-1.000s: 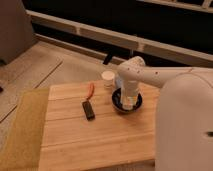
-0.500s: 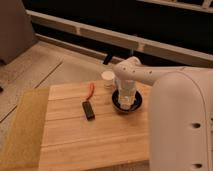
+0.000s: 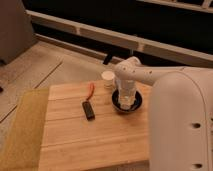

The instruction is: Place the bottle in the ceramic bowl

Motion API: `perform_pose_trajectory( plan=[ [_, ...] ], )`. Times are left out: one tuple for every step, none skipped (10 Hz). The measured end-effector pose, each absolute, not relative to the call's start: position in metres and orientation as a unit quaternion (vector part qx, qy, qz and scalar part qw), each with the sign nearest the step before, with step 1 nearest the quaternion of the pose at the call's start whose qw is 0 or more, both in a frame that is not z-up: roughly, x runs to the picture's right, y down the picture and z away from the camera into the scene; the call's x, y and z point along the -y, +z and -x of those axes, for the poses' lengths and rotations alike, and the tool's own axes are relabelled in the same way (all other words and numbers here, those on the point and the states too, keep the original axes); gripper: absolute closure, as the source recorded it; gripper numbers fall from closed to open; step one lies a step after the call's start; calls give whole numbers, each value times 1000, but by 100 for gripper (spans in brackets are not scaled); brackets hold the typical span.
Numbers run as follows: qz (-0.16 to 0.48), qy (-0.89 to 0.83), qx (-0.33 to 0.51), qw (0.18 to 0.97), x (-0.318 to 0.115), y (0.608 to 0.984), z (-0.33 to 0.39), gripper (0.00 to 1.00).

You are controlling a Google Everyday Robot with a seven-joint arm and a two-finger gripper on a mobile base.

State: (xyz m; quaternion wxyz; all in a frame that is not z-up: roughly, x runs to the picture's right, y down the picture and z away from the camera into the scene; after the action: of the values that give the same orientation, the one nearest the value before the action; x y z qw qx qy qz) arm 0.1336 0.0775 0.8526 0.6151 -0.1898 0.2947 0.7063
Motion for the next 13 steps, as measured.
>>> perform_pose_trajectory(
  plan=[
    [190,706,-295,615,-78,853,-134,70],
    [190,706,-295,615,-78,853,-134,70],
    [190,706,-295,615,-78,853,-134,70],
    [190,706,-295,615,-78,853,-134,70],
    [190,706,-295,615,-78,853,-134,70],
    [190,706,-295,615,-78,853,-134,70],
    [190,706,-295,615,-78,853,-134,71],
    [190,706,-295,615,-78,853,-134,72],
    [190,706,-295,615,-78,853,-134,84],
    [190,706,-295,615,-78,853,-134,90],
    [190,706,-295,615,-78,853,-134,89],
    [190,706,-295,615,-78,853,-134,84],
    [190,706,-295,615,-78,853,-134,74]
  ],
)
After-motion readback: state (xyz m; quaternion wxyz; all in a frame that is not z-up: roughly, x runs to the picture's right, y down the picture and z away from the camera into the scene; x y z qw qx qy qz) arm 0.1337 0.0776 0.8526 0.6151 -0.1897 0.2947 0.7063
